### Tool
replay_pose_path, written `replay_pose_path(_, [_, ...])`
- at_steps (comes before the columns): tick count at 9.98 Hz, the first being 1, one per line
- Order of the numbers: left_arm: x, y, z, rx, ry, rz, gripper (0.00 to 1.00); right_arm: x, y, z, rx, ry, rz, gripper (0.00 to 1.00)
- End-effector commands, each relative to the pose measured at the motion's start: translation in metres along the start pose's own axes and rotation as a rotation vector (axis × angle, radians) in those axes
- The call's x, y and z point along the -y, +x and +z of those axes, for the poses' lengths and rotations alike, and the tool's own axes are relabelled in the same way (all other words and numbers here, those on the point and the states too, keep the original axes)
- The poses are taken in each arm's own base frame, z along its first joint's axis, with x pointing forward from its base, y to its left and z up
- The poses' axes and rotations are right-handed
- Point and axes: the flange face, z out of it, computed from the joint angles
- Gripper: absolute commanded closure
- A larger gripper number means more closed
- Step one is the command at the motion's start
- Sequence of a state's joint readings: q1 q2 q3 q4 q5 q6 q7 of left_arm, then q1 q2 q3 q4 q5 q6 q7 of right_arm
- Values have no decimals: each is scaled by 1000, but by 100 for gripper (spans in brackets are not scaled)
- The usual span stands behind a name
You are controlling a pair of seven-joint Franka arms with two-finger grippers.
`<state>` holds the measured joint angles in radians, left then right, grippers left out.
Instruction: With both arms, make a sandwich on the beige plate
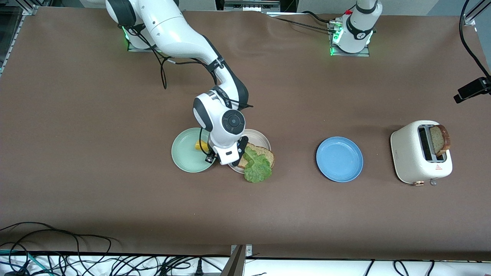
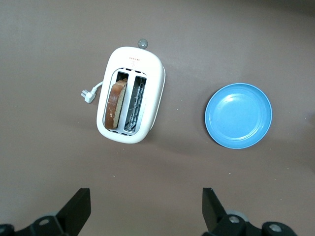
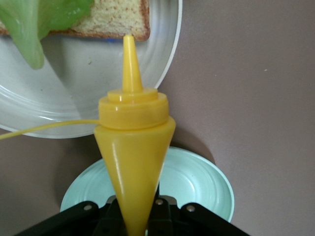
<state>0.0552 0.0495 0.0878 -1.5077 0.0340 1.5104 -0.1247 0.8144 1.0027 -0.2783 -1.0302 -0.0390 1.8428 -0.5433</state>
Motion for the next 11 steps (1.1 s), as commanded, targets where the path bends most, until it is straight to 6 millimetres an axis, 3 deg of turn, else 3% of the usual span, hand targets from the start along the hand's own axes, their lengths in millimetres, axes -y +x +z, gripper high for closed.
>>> replay_pose_path(1, [2,0,-3,7,-27,6,0,-3,0,-13,7,-11,14,100])
replay_pose_path(2, [2,0,-3,7,-27,6,0,-10,-6,-18,-17,20,33,100])
replay_pose_path(4, [4,0,-3,6,-28,3,0,-60,-47,-44,-103,96,91,100])
replay_pose_path(6, [8,1,-5,4,-36,-6,0,-122,-113,-65,-198,199,136,100])
replay_pose_path(8, [8,1,-5,4,-37,-6,0,-179,-191,-70,-283,297,142,100])
replay_pose_path(11, [4,1,-3,8,-37,-1,0,-237,-283,-54,-460,429,162,100])
